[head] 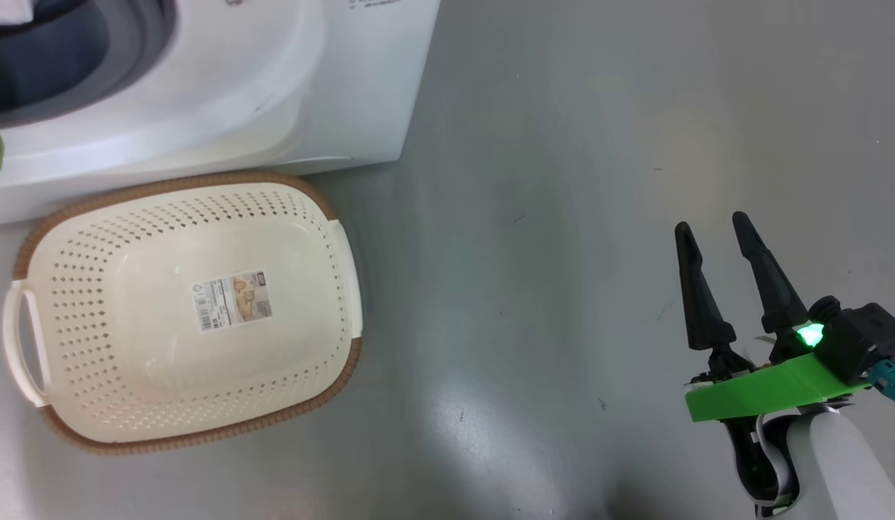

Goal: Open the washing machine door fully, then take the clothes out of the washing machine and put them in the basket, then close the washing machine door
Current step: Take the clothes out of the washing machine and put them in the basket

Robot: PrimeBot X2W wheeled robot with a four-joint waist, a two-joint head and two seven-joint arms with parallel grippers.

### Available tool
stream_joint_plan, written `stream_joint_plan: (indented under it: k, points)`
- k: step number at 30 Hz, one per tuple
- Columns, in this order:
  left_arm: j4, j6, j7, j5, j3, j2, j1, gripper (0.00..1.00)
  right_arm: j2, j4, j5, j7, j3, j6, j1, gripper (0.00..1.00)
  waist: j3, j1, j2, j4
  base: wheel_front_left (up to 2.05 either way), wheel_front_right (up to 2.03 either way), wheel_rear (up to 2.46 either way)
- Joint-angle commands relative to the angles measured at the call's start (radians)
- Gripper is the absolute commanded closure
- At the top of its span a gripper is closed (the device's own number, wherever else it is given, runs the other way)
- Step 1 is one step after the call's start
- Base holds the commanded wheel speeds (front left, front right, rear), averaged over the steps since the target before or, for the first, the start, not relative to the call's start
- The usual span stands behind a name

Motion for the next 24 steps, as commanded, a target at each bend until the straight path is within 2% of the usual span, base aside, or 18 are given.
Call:
stream_joint_plan:
  k: [1, 4, 5, 7, 9, 10, 11, 12, 17, 24]
  points:
    - [-0.008, 0.001, -0.009, -0.002, 0.004, 0.062, -0.017, 0.00, -0.002, -0.026, 0.005, -0.006, 0.027, 0.007, -0.005, 0.00, 0.008, 0.0000, -0.0001, -0.005, 0.00, 0.00, 0.00]
    - [0.000, 0.008, -0.008, -0.003, 0.000, 0.066, -0.022, 0.00, -0.002, -0.028, 0.004, -0.006, 0.030, 0.007, -0.009, 0.00, 0.014, 0.0000, -0.0001, -0.010, 0.00, 0.00, 0.00]
    - [0.002, 0.009, -0.008, -0.006, 0.000, 0.067, -0.023, 0.04, -0.002, -0.029, 0.004, -0.006, 0.030, 0.007, -0.011, 0.00, 0.015, 0.0000, -0.0001, -0.011, 0.00, 0.00, 0.00]
    - [0.005, 0.010, -0.005, -0.007, -0.002, 0.069, -0.026, 0.45, -0.002, -0.031, 0.004, -0.006, 0.029, 0.007, -0.012, 0.00, 0.018, 0.0000, -0.0001, -0.013, 0.00, 0.00, 0.00]
    - [0.008, 0.013, -0.006, -0.011, -0.002, 0.072, -0.027, 0.57, -0.002, -0.031, 0.004, -0.006, 0.030, 0.007, -0.013, 0.00, 0.018, 0.0000, -0.0001, -0.015, 0.00, 0.00, 0.00]
    - [0.009, 0.013, -0.006, -0.013, -0.003, 0.072, -0.027, 0.69, -0.002, -0.031, 0.004, -0.006, 0.029, 0.007, -0.014, 0.00, 0.018, 0.0000, -0.0001, -0.016, 0.00, 0.00, 0.00]
    - [0.010, 0.013, -0.006, -0.013, -0.005, 0.073, -0.028, 0.74, -0.002, -0.032, 0.004, -0.006, 0.029, 0.007, -0.015, 0.00, 0.018, 0.0000, -0.0001, -0.017, 0.00, 0.00, 0.00]
    - [0.011, 0.012, -0.007, -0.014, -0.006, 0.073, -0.028, 1.00, -0.002, -0.032, 0.004, -0.006, 0.028, 0.007, -0.015, 0.00, 0.019, 0.0000, -0.0001, -0.017, 0.00, 0.00, 0.00]
    - [0.014, 0.016, -0.024, -0.025, -0.008, 0.066, -0.023, 1.00, -0.002, -0.032, 0.001, -0.006, 0.023, 0.007, -0.020, 0.00, 0.013, 0.0000, -0.0001, -0.013, 0.00, 0.00, 0.00]
    - [0.002, 0.026, -0.088, -0.086, 0.040, 0.030, 0.013, 1.00, -0.002, -0.026, -0.013, -0.006, 0.008, 0.007, -0.013, 0.00, -0.032, 0.0000, -0.0001, 0.017, 0.00, 0.00, 0.00]
